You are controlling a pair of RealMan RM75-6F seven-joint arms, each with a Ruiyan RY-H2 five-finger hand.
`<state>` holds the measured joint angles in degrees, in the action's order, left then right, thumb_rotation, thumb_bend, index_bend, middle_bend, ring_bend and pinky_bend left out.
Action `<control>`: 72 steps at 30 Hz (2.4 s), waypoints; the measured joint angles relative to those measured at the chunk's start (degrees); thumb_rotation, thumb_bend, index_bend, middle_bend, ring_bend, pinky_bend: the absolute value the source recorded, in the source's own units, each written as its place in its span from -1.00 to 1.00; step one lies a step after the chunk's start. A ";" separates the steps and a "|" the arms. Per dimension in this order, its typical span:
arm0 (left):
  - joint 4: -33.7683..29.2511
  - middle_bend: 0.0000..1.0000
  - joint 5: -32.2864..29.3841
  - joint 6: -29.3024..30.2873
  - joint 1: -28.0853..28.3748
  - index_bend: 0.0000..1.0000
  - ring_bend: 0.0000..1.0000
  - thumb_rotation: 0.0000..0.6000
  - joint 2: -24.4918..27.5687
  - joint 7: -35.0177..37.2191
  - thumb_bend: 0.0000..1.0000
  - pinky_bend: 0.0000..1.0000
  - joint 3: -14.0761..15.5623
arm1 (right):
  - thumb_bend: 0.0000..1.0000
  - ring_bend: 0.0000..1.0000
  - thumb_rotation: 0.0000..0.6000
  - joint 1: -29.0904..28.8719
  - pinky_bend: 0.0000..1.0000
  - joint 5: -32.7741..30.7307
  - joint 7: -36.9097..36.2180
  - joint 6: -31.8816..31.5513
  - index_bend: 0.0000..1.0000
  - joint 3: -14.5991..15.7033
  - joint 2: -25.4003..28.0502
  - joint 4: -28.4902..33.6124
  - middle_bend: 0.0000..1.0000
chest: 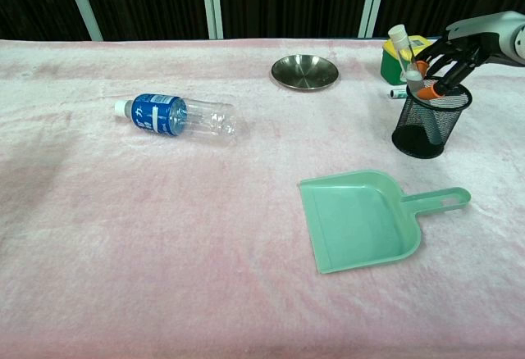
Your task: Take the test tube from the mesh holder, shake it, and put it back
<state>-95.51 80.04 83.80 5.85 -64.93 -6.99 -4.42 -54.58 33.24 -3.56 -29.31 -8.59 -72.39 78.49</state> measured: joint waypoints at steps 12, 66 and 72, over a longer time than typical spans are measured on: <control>-0.02 -0.96 0.18 0.26 -0.12 -0.76 -1.00 1.00 0.02 0.15 -0.35 -1.00 0.02 | -0.47 -0.76 1.00 -0.13 -0.68 0.08 -0.18 0.85 0.14 0.28 -0.08 -0.44 -0.93; -0.15 -0.96 0.21 0.34 -0.22 -0.76 -1.00 1.00 -0.04 0.14 -0.35 -1.00 0.07 | -0.47 -0.75 1.00 14.05 -0.68 18.87 -31.44 -0.66 0.18 -21.43 7.41 13.36 -0.93; -0.20 -0.96 0.27 0.40 -0.26 -0.76 -1.00 1.00 -0.04 0.13 -0.34 -1.00 0.09 | -0.47 -0.75 1.00 19.73 -0.68 28.52 -49.00 -2.74 0.19 -28.41 8.08 17.25 -0.93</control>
<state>-95.71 80.31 84.20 5.59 -64.97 -6.86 -4.33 -34.85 61.75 -52.56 -32.04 -36.99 -64.30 95.74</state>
